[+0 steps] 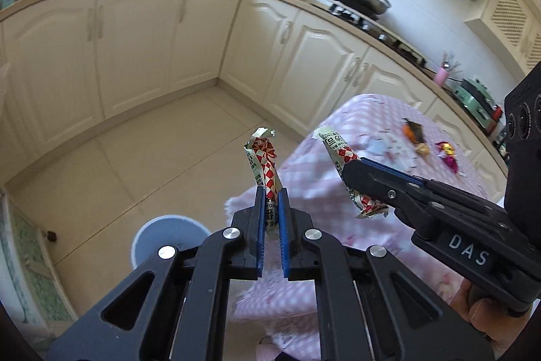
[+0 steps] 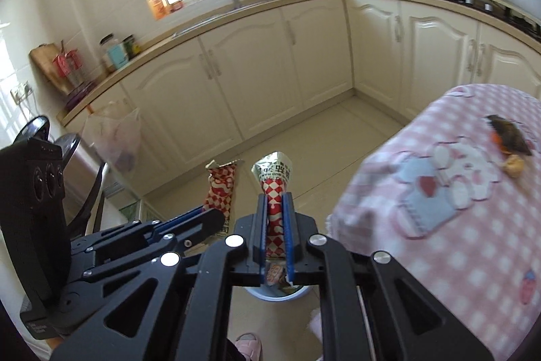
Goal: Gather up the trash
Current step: 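Carry both wrappers over the blue bucket and open both tools to drop them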
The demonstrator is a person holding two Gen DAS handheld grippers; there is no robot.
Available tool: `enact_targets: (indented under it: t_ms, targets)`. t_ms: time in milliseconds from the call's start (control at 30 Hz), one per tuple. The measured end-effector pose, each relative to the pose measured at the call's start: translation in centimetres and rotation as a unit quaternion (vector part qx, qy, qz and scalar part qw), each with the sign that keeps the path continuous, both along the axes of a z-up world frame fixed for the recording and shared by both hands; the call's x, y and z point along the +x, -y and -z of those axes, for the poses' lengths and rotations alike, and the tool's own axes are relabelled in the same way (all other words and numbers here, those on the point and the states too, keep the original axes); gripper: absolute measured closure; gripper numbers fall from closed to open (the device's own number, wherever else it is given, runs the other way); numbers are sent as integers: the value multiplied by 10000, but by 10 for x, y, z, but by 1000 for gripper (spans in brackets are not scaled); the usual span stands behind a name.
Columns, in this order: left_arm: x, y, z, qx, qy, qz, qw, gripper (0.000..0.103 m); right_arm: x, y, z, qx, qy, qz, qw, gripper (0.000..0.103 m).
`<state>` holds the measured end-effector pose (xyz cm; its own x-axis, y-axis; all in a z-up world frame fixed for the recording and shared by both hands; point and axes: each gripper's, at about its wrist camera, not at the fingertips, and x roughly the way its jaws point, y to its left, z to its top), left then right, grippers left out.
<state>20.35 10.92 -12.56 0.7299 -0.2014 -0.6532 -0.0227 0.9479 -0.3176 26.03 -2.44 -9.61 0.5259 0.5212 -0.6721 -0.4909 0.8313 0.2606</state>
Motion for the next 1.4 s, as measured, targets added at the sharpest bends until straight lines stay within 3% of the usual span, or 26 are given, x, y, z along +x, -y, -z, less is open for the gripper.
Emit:
enact_targets:
  t_ms: [333, 700, 767, 833, 900, 933, 1400]
  targets:
    - [7, -56, 56, -104, -616, -615, 9961, 97, 9, -66, 44, -136, -324, -449, 9984, 94]
    - [30, -71, 85, -148, -828, -687, 9941, 96, 32, -78, 78, -159, -522, -272, 9981, 94]
    - [35, -71, 87, -148, -810, -690, 9942, 94, 34, -77, 81, -146, -511, -223, 9983, 94]
    - [38, -73, 89, -100, -858, -755, 9934, 85, 37, -76, 84, -150, -518, -175, 9984, 94]
    - [40, -74, 91, -89, -899, -820, 9925, 66, 40, -78, 87, -168, -550, -161, 9982, 94]
    - [40, -76, 92, -82, -898, -848, 9923, 63, 41, -78, 88, -171, -572, -163, 9981, 94]
    - [27, -77, 81, 80, -782, -945, 9924, 60, 43, -82, 89, -168, -579, -182, 9980, 94]
